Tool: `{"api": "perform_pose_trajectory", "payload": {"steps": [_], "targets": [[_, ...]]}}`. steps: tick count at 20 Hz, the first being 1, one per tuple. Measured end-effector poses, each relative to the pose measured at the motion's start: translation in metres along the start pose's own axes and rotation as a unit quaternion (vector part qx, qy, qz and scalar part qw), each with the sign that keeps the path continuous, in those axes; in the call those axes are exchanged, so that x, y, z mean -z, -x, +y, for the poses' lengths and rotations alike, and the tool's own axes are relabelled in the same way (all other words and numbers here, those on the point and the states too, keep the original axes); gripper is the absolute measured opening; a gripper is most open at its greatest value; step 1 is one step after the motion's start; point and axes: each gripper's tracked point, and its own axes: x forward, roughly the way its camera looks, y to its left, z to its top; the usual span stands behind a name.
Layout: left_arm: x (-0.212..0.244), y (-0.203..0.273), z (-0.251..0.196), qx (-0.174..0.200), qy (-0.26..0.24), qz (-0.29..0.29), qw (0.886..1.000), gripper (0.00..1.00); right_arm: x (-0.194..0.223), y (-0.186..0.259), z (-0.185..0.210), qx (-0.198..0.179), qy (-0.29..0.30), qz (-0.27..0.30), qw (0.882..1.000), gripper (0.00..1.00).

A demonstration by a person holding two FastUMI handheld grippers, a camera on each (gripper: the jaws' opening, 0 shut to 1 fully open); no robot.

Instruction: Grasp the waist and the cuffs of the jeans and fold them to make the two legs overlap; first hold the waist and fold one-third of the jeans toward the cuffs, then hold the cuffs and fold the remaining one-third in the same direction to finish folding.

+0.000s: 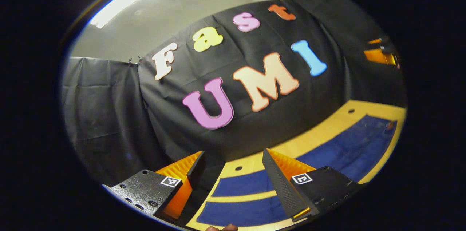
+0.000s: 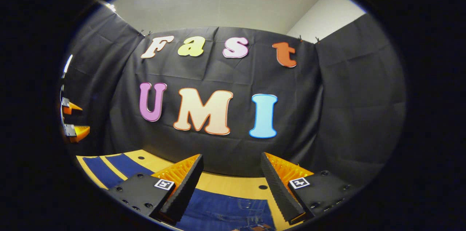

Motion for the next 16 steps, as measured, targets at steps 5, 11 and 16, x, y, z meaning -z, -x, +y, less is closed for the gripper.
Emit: {"api": "perform_pose_trajectory", "payload": {"steps": [5,11,16], "targets": [[0.088,0.004,0.009,0.046,-0.082,0.083,0.992,0.95,-0.002,-0.018,0.022,-0.002,0.008,0.001,1.0,0.98],[0.201,0.0,0.03,0.121,-0.206,0.168,0.956,0.95,0.016,-0.028,0.062,0.0,0.024,0.019,1.0,0.98],[0.277,0.007,0.038,0.193,-0.291,0.21,0.913,0.95,0.033,-0.029,0.086,0.011,0.041,0.04,0.998,1.0]]}}
